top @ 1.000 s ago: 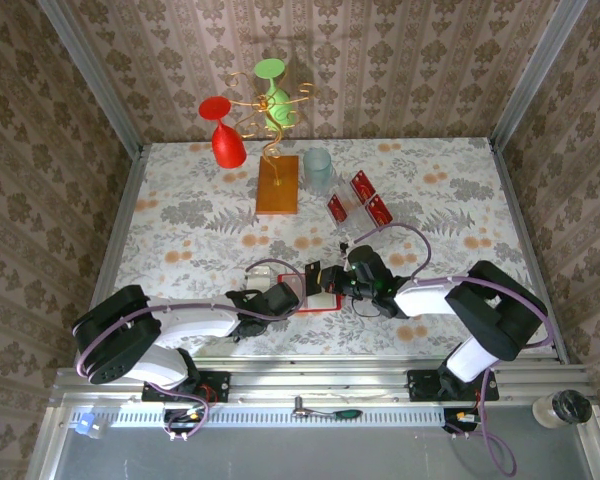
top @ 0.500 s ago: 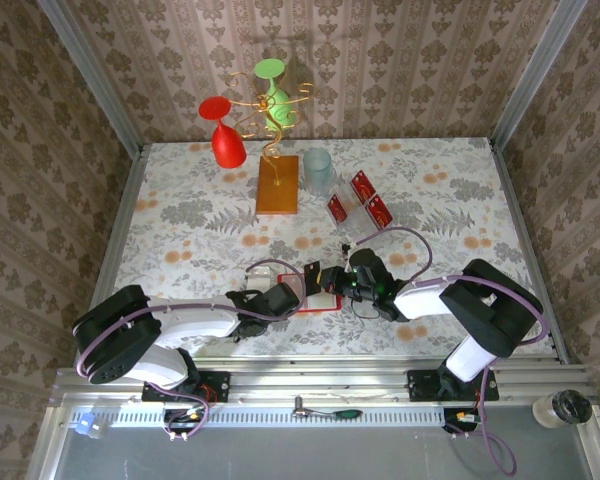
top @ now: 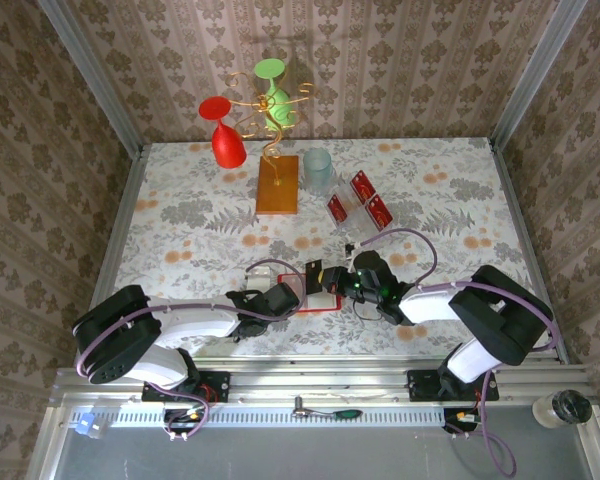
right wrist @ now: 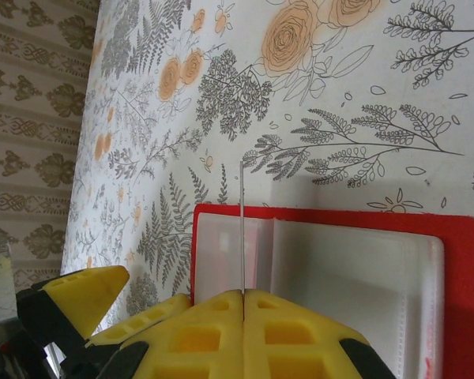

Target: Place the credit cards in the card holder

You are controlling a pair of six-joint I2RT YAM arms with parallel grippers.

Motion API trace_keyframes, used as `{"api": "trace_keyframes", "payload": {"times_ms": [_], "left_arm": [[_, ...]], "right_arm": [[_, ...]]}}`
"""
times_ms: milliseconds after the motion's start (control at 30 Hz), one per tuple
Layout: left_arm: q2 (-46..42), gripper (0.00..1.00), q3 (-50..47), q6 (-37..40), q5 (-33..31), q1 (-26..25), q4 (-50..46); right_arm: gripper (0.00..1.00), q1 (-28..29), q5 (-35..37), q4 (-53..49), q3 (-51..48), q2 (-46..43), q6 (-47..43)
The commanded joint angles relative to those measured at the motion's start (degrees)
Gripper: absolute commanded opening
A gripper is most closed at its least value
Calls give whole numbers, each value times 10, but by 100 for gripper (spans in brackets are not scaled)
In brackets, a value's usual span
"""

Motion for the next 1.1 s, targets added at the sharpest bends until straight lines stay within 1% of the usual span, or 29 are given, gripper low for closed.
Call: {"api": "trace_keyframes", "payload": {"times_ms": [0, 333, 767, 1067], "left_arm": [[4, 100, 1, -5, -10, -3, -23], [5, 100, 3, -4, -9, -3, -23], [6, 100, 4, -4, -9, -3, -23], [7, 100, 4, -4, -8, -4, -22]], "right_arm": [[0, 4, 20, 18, -5, 0, 6], [0, 8, 25, 61, -8, 44, 15], [0, 11, 30, 100, -32, 67, 19], [0, 12, 10, 156, -47, 79, 32]]}}
